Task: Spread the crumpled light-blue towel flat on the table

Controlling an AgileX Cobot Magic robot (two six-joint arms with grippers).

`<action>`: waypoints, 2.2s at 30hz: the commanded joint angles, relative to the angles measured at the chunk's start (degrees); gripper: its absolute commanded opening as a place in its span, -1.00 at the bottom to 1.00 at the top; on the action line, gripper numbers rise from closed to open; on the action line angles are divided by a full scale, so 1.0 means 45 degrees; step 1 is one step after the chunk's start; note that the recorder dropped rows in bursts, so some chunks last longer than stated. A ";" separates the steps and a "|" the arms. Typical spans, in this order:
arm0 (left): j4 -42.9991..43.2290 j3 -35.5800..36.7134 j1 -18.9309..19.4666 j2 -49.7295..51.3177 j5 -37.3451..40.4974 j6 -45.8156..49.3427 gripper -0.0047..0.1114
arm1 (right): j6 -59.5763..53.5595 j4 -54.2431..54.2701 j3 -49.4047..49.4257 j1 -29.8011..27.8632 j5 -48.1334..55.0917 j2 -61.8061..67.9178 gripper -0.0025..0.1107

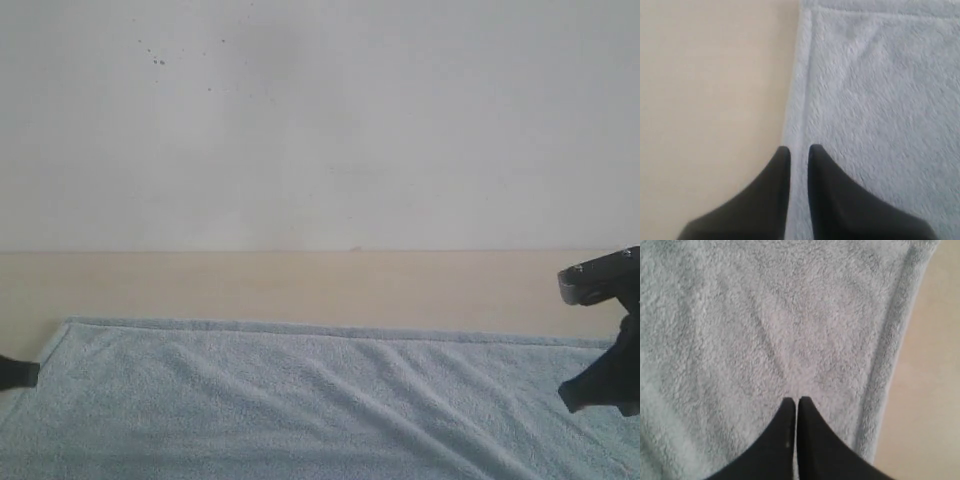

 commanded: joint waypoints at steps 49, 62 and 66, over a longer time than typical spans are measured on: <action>-0.0070 -0.4372 0.0001 0.4858 0.3411 0.0928 -0.69 | 0.1483 -0.1133 -0.6907 -0.0795 -0.1181 0.4749 -0.94; -0.0070 -0.3705 0.0001 0.1995 0.4997 -0.0256 -0.69 | 0.3187 0.0669 0.3000 -0.0795 -0.7118 -0.4167 -0.94; -0.0070 -0.2568 0.0001 -0.0741 0.5001 -0.0598 -0.69 | 0.3944 0.0758 0.5549 -0.0795 -0.8107 -0.7236 -0.94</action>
